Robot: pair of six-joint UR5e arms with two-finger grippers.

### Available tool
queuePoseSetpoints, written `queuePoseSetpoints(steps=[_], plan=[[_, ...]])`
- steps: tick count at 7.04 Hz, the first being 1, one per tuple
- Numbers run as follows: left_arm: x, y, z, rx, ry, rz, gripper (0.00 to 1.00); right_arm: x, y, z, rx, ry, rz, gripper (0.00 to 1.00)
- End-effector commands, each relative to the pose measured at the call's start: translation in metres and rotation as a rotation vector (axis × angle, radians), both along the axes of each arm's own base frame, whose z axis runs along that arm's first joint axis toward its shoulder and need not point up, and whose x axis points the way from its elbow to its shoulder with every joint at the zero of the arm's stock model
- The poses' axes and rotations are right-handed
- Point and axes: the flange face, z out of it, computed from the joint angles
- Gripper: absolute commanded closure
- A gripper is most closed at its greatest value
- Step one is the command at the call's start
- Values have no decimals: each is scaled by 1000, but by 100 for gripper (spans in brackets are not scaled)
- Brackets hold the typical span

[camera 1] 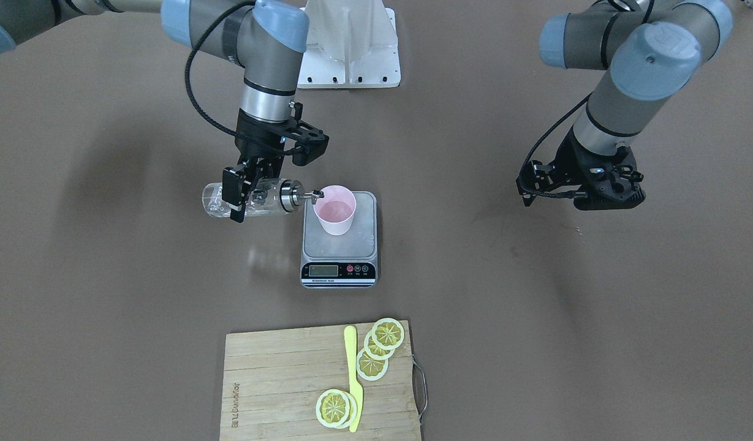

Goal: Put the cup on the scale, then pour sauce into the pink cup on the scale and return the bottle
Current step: 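Tilt the bottle upright and carry it back toward its start spot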

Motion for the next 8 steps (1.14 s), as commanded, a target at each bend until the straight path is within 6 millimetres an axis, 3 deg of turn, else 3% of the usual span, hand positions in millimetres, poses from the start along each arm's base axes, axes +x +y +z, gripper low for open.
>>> queuePoseSetpoints(steps=[1,2,3,4,5,7,8], plan=[[1,0,1,-2,-2,0,3,60,2,-1,-33,-180,60,100],[1,-1,2,-3,-3,2,3,75,1,0,-83,-230,87,100],[1,0,1,-2,-2,0,3,107,0,7,-121,-282,98,100],[1,-1,0,-1,-1,0,3,138,-5,34,-144,-342,92,100],[1,-1,-1,0,0,0,3,175,-3,89,-134,-419,82,100],[1,-1,-4,4,3,0,3,244,-17,175,-138,-563,61,100],[1,-1,-5,5,4,0,3,269,-14,226,-110,-614,58,100]])
